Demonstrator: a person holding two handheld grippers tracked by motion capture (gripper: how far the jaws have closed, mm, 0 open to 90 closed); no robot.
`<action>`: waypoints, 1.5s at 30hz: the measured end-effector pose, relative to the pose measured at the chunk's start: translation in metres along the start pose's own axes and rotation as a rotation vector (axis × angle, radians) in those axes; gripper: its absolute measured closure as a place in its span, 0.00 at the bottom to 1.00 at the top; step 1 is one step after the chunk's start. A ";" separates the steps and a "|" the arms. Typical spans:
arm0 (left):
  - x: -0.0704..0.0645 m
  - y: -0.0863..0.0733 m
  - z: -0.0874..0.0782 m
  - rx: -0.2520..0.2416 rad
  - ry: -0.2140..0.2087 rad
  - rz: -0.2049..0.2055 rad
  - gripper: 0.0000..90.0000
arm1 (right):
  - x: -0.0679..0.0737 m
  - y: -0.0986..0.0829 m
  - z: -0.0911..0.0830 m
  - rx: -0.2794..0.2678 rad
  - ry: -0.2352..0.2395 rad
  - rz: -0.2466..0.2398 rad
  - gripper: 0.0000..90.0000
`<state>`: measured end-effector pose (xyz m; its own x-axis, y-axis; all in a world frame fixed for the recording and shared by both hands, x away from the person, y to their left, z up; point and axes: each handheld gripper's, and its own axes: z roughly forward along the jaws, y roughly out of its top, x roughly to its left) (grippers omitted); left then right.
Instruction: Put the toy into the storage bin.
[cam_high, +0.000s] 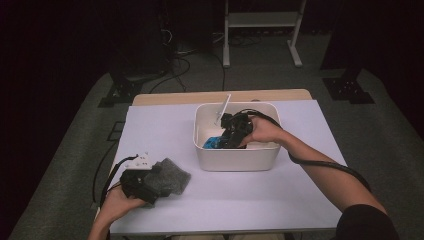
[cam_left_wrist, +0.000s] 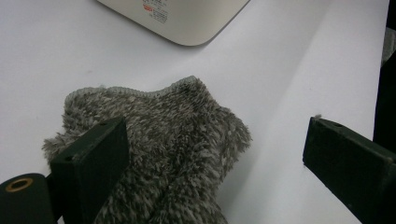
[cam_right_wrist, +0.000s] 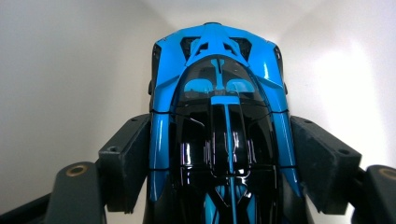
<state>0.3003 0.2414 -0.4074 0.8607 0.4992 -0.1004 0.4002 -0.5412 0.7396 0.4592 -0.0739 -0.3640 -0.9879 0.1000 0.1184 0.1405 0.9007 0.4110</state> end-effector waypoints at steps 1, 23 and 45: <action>0.000 0.000 0.000 0.001 0.000 0.001 0.07 | 0.001 0.000 0.001 0.004 0.000 0.005 0.28; -0.002 0.001 -0.001 -0.002 0.001 0.005 0.07 | 0.001 0.002 -0.008 -0.024 -0.011 0.026 0.32; -0.005 0.001 -0.002 -0.006 0.004 0.010 0.07 | 0.012 -0.005 -0.040 -0.082 -0.056 0.038 0.32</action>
<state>0.2956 0.2397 -0.4052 0.8632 0.4966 -0.0907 0.3901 -0.5422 0.7442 0.4492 -0.0939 -0.3280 -0.9836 0.1588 0.0850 0.1801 0.8587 0.4798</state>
